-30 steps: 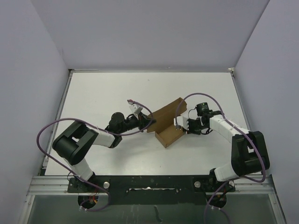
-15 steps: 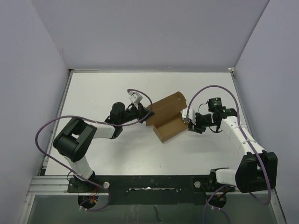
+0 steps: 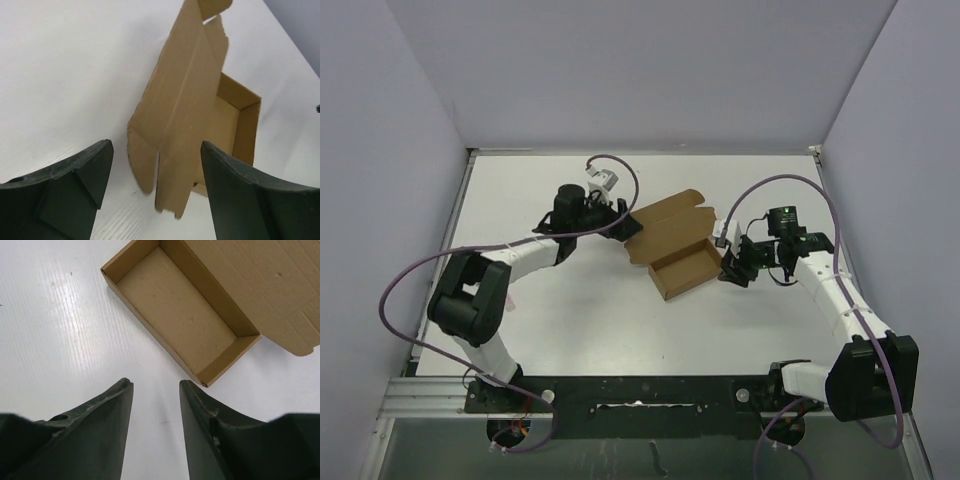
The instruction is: Fold the paper box
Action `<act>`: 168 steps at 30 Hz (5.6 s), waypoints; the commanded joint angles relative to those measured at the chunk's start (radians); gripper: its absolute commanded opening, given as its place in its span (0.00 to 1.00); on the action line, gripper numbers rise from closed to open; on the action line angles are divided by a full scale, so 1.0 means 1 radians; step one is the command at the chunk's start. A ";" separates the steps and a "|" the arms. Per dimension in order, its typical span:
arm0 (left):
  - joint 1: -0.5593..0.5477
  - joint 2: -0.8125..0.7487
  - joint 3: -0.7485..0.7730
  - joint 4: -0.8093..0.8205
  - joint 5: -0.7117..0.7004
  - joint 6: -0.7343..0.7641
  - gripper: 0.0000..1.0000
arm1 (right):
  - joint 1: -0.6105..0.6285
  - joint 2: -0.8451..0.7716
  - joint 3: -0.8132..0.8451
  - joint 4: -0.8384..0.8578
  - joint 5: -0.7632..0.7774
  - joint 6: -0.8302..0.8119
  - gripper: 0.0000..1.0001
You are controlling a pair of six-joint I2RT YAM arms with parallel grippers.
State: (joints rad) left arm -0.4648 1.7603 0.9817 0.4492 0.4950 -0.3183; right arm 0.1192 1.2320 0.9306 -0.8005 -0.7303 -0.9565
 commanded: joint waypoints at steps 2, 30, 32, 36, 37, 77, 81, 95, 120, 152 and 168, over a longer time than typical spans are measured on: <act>0.122 -0.270 0.042 -0.284 -0.093 0.005 0.73 | -0.013 -0.057 0.052 0.055 -0.075 0.134 0.49; 0.679 -0.712 -0.214 -0.967 -0.398 0.016 0.75 | 0.150 0.041 0.138 0.086 -0.248 0.395 0.67; 0.691 -0.716 -0.238 -0.977 -0.458 0.011 0.74 | 0.183 0.053 0.149 0.074 -0.219 0.380 0.67; 0.737 -0.658 -0.235 -1.012 -0.484 -0.020 0.73 | 0.200 0.060 0.158 0.062 -0.179 0.369 0.67; 0.742 -0.640 -0.236 -1.013 -0.483 -0.022 0.73 | 0.201 0.054 0.157 0.062 -0.170 0.369 0.68; 0.698 -0.327 -0.141 -1.059 -0.529 -0.116 0.09 | -0.004 0.033 0.117 0.080 -0.293 0.387 0.68; 0.597 -0.500 -0.174 -0.995 -0.434 -0.118 0.07 | -0.059 0.019 0.100 0.091 -0.355 0.398 0.69; 0.021 -0.755 -0.426 -0.198 -0.153 -0.241 0.00 | -0.279 0.059 0.081 0.080 -0.399 0.332 0.69; -0.426 0.056 0.294 -0.415 -0.368 0.179 0.00 | -0.403 0.117 0.079 0.089 -0.399 0.328 0.69; -0.459 -0.014 0.294 -0.471 -0.458 0.118 0.46 | -0.399 0.106 0.076 0.095 -0.419 0.338 0.70; -0.303 -0.446 -0.284 -0.157 -0.402 0.045 0.86 | -0.392 0.055 0.080 0.083 -0.465 0.317 0.70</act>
State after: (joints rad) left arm -0.8494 1.4281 0.7582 0.1883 0.0311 -0.2043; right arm -0.2798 1.3331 0.9974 -0.7315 -1.1328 -0.6201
